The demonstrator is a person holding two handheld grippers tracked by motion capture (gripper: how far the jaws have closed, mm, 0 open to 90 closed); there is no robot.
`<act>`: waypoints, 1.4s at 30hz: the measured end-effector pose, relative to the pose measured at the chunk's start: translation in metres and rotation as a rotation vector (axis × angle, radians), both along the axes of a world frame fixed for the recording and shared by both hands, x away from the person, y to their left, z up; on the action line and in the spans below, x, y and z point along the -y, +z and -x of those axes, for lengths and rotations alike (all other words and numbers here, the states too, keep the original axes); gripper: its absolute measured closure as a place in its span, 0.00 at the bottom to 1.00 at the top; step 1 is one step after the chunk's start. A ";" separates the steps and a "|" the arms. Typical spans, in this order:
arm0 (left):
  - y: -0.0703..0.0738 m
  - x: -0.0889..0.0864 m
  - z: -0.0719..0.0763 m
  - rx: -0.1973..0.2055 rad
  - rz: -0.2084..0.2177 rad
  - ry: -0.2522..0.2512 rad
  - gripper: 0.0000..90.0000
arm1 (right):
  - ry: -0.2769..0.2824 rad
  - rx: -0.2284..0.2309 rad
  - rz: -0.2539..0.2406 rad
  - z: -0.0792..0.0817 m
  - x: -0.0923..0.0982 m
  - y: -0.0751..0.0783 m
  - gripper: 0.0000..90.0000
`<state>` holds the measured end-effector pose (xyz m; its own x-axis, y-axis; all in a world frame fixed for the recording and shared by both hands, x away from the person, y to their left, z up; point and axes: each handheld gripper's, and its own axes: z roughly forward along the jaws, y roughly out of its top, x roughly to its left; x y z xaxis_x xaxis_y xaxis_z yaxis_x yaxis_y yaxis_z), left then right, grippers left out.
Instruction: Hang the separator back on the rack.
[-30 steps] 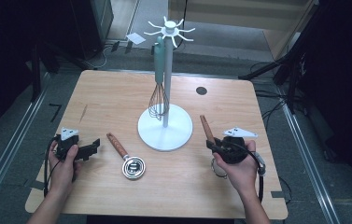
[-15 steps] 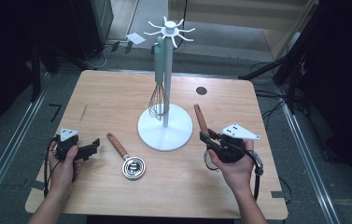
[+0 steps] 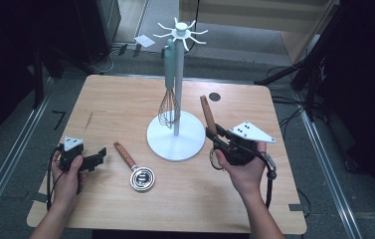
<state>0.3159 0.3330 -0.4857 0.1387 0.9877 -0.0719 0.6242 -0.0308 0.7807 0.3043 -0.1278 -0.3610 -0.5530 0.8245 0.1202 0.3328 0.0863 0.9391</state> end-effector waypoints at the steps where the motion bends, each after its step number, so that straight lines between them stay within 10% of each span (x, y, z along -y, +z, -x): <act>1: 0.000 0.000 0.000 0.000 0.000 0.000 0.15 | 0.001 0.001 -0.005 0.000 -0.001 0.001 0.78; 42: 0.000 0.002 -0.001 -0.001 -0.014 -0.012 0.15 | -0.032 0.256 -0.100 0.001 -0.031 0.063 0.78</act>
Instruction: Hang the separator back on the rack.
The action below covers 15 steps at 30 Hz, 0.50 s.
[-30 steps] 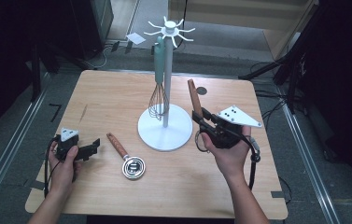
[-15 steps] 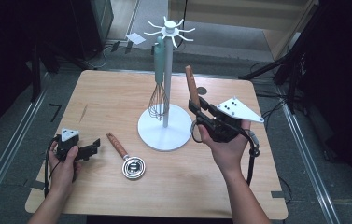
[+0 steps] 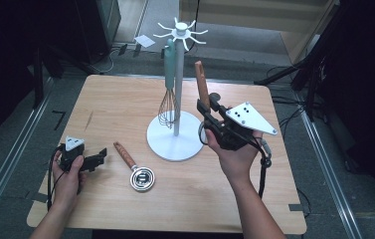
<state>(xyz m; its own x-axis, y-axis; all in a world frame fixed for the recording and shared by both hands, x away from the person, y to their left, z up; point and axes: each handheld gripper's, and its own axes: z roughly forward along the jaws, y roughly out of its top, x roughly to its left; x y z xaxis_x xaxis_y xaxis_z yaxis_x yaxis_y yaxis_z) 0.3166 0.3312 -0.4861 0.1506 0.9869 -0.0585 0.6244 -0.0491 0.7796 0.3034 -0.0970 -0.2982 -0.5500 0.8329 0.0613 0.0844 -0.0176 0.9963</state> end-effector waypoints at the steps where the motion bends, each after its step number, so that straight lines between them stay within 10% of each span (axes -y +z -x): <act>1: 0.000 0.000 0.000 0.000 -0.002 -0.001 0.15 | -0.001 0.004 -0.002 0.000 -0.001 0.000 0.78; 15: 0.000 0.000 0.000 0.000 0.001 0.001 0.15 | -0.005 0.043 -0.006 0.000 -0.007 0.007 0.78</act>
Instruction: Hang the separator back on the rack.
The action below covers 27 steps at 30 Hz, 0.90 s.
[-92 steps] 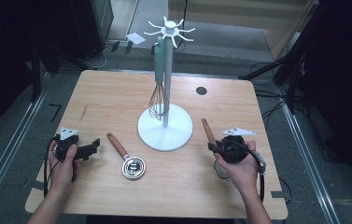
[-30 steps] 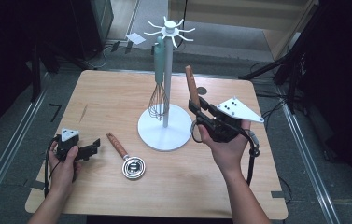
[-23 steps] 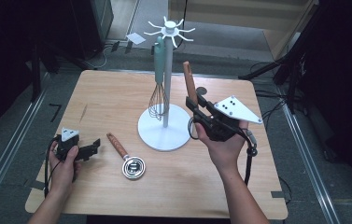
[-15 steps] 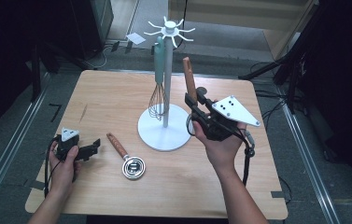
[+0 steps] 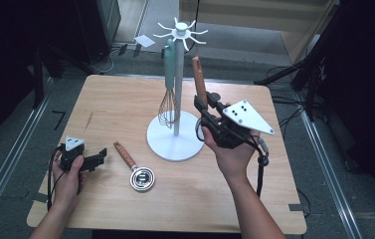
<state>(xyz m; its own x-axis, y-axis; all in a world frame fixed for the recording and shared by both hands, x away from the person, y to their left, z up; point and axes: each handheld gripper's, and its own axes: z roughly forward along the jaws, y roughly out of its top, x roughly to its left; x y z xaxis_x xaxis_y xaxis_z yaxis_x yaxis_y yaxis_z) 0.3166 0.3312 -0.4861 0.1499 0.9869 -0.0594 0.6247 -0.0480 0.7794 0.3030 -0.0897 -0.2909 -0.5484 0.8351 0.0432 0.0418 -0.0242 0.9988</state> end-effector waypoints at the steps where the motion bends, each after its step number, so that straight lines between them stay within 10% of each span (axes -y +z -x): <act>1: 0.000 0.000 0.000 -0.001 -0.002 -0.001 0.15 | -0.001 0.001 -0.001 0.000 0.000 0.001 0.78; 27: 0.002 0.001 0.003 0.052 -0.015 0.000 0.15 | -0.001 0.052 -0.016 0.000 -0.011 0.020 0.78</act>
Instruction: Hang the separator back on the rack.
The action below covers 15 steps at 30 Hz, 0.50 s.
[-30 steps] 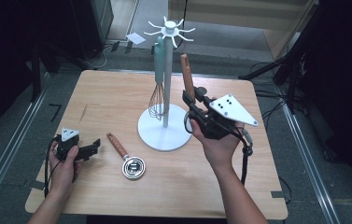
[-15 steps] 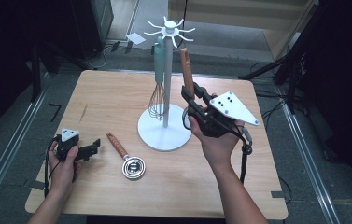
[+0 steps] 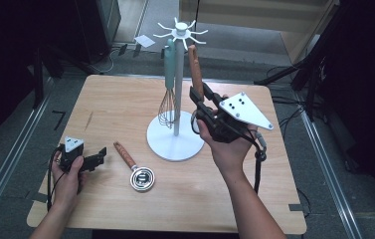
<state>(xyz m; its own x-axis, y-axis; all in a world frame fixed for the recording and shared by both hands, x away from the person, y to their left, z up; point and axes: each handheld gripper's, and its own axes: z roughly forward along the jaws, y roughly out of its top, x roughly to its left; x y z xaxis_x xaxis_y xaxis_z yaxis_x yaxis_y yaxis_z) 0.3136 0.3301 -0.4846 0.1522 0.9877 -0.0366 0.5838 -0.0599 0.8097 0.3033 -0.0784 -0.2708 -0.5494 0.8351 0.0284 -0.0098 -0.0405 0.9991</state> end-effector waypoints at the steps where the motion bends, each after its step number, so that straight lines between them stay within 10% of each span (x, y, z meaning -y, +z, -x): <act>1: 0.000 0.000 0.000 0.017 0.000 -0.002 0.15 | 0.000 0.002 0.002 0.000 0.000 0.000 0.78; 15: 0.001 0.001 0.003 0.100 -0.010 -0.004 0.15 | -0.013 -0.001 0.012 -0.003 -0.006 0.000 0.78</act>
